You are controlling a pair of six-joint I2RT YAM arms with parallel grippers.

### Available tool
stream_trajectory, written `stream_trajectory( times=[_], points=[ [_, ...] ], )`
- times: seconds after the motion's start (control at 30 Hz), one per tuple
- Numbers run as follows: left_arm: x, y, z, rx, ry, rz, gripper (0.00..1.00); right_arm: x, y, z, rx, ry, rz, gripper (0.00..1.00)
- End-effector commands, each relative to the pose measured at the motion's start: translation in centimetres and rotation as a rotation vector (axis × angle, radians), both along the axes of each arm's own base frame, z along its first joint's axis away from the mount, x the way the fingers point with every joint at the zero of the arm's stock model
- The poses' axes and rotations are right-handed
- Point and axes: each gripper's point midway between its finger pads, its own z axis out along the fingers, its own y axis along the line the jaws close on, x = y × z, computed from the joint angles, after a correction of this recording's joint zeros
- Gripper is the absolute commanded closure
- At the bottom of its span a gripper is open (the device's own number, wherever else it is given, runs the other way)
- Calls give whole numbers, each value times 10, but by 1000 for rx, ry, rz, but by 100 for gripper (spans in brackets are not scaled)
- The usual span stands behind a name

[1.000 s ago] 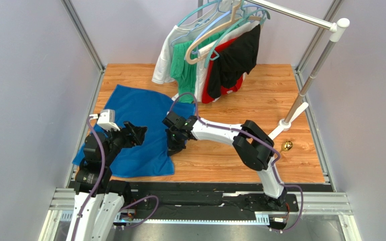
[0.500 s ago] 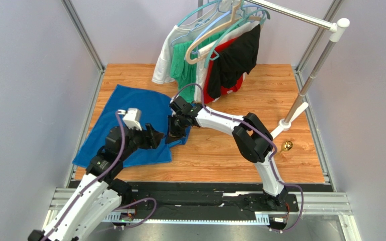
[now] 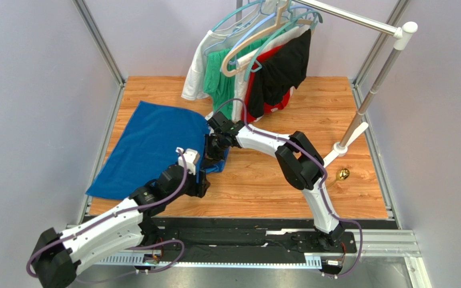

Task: Fold the napkin, place the utensils inside, and roll it up
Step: Fold the napkin

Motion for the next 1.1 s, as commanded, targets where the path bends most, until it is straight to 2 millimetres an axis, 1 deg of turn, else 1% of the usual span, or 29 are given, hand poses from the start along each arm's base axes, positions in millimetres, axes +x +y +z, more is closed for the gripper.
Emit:
stream_trajectory(
  times=[0.0, 0.03, 0.1, 0.13, 0.2, 0.27, 0.3, 0.37, 0.43, 0.5, 0.6, 0.7, 0.8, 0.9, 1.0, 1.07],
  points=[
    [19, -15, 7, 20, -77, 2, 29, 9, 14, 13, 61, -14, 0, 100],
    [20, -15, -1, 52, -55, 5, 30, 8, 15, 13, 63, -13, 1, 100],
    [23, -16, -6, 71, -43, 16, 32, 8, 14, 13, 63, -13, -1, 100],
    [25, -15, -12, 88, -34, 23, 33, 8, 15, 13, 66, -16, -1, 100],
    [29, -16, -14, 88, -38, 38, 37, 8, 14, 13, 66, -14, -6, 100],
    [29, -15, -24, 107, -16, 46, 39, 7, 14, 12, 73, -11, -10, 100],
    [31, -18, -27, 100, -18, 45, 41, 8, 14, 13, 73, -13, -12, 100],
    [33, -21, -28, 92, -19, 50, 41, 7, 14, 12, 72, -13, -10, 100],
    [33, -21, -34, 103, -3, 51, 45, 7, 14, 12, 71, -12, -8, 100],
    [32, -18, -38, 118, 15, 66, 50, 7, 13, 11, 69, -14, -9, 100],
    [30, -17, -37, 112, 37, 82, 50, 7, 13, 11, 69, -16, -9, 100],
    [20, -13, -48, 129, 96, 85, 50, 7, 12, 10, 65, -16, -13, 100],
    [15, -17, -57, 118, 112, 68, 48, 8, 12, 10, 65, -18, -14, 100],
    [16, -20, -56, 123, 115, 56, 50, 8, 12, 8, 62, -16, -16, 100],
    [13, -15, -64, 154, 133, 69, 50, 7, 13, 10, 65, -17, -14, 100],
    [14, -15, -65, 158, 138, 82, 50, 9, 12, 10, 66, -19, -18, 100]
  ],
)
